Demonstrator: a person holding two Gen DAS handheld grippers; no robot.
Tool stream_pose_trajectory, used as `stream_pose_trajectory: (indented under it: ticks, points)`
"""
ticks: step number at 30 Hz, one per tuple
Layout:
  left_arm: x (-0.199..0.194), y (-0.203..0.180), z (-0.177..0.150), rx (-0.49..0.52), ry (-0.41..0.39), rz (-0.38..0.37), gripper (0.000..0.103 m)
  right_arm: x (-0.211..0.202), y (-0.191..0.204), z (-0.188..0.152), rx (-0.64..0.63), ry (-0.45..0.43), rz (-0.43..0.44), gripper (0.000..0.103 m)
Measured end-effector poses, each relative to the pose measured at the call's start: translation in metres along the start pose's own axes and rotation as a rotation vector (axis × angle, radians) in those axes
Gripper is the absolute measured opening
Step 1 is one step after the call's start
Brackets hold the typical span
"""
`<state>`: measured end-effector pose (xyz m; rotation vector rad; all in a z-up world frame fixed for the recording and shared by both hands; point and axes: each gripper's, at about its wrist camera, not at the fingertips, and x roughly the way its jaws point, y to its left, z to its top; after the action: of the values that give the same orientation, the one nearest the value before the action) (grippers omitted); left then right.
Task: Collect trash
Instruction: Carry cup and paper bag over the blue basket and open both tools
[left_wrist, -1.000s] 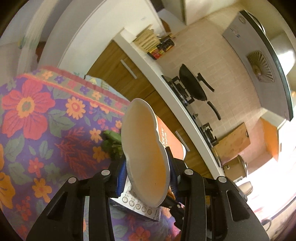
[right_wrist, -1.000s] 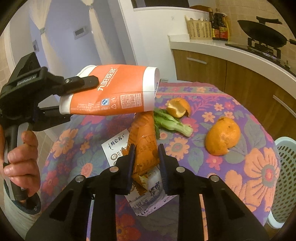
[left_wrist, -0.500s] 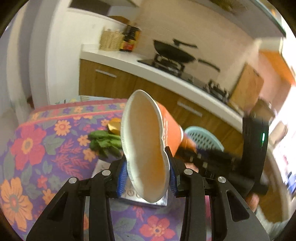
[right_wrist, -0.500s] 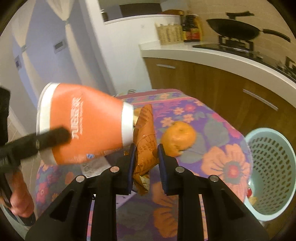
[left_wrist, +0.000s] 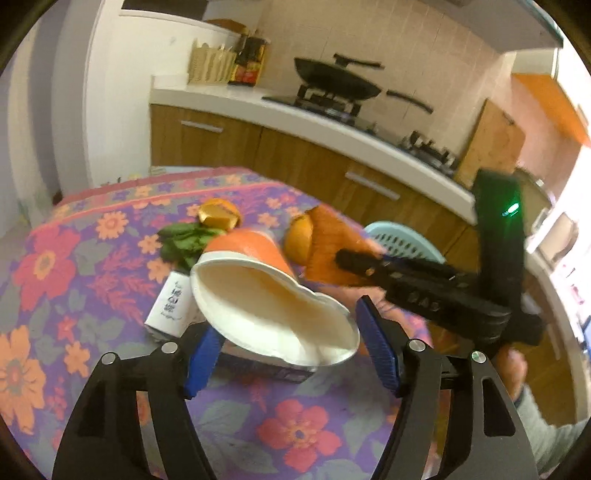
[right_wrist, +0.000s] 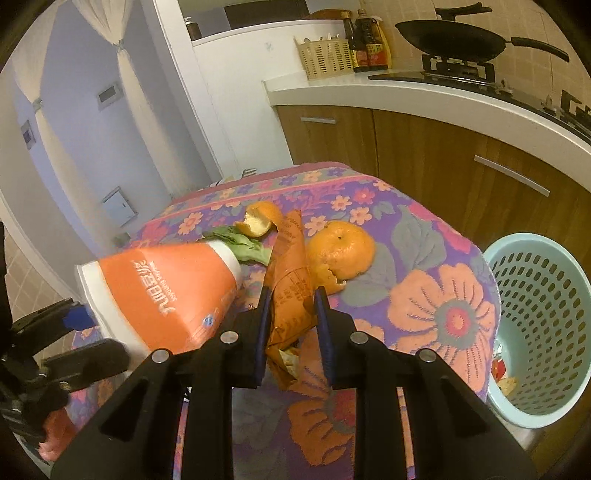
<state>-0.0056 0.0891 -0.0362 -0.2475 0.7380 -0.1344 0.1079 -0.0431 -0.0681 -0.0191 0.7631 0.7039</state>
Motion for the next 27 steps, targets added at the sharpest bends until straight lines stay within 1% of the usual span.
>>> stream_pose_trajectory:
  ticks: [1,2,3,4,5,9,14,16,17,19,21,24,27]
  points:
    - [0.002,-0.001,-0.002,0.003,0.010,-0.003,0.053,-0.001,0.000,0.000,0.000,-0.001,0.003,0.020]
    - [0.002,-0.002,-0.003,0.001,0.012,-0.015,0.049,-0.001,0.000,0.000,0.000,-0.003,0.005,0.020]
    - [0.002,-0.003,-0.003,-0.002,0.013,-0.022,0.038,-0.002,-0.001,-0.001,-0.001,-0.005,0.006,0.020]
    - [0.003,-0.003,-0.003,-0.006,0.024,-0.018,0.020,-0.002,0.000,-0.001,-0.003,-0.007,0.008,0.020]
    - [0.005,-0.003,-0.002,-0.011,0.033,-0.008,0.017,-0.003,0.000,-0.001,-0.004,-0.008,0.009,0.020]
    - [0.009,0.003,0.000,-0.054,0.032,0.020,0.017,-0.003,0.001,-0.002,-0.005,-0.009,0.016,0.020]
    - [0.015,0.012,0.003,-0.110,0.031,0.022,0.017,-0.003,0.001,-0.001,-0.004,-0.011,0.021,0.020]
    - [0.021,0.017,0.006,-0.147,0.046,0.021,0.017,-0.004,0.001,-0.001,-0.002,-0.013,0.023,0.020]
    - [0.023,0.018,0.007,-0.156,0.048,0.024,0.016,-0.004,0.000,0.000,-0.003,-0.014,0.021,0.020]
    - [0.024,0.017,0.006,-0.167,0.040,0.025,0.006,-0.006,-0.001,-0.001,-0.003,-0.018,0.016,0.020]
    - [0.019,0.013,0.007,-0.154,0.014,0.010,0.003,-0.012,-0.004,0.000,-0.006,-0.030,0.008,0.020]
    - [0.007,-0.005,0.009,-0.069,-0.014,0.046,0.002,-0.024,-0.010,0.000,-0.008,-0.059,0.002,0.020]
    - [-0.004,-0.024,0.012,-0.015,-0.056,0.048,0.002,-0.038,-0.022,0.002,0.015,-0.099,-0.009,0.020]
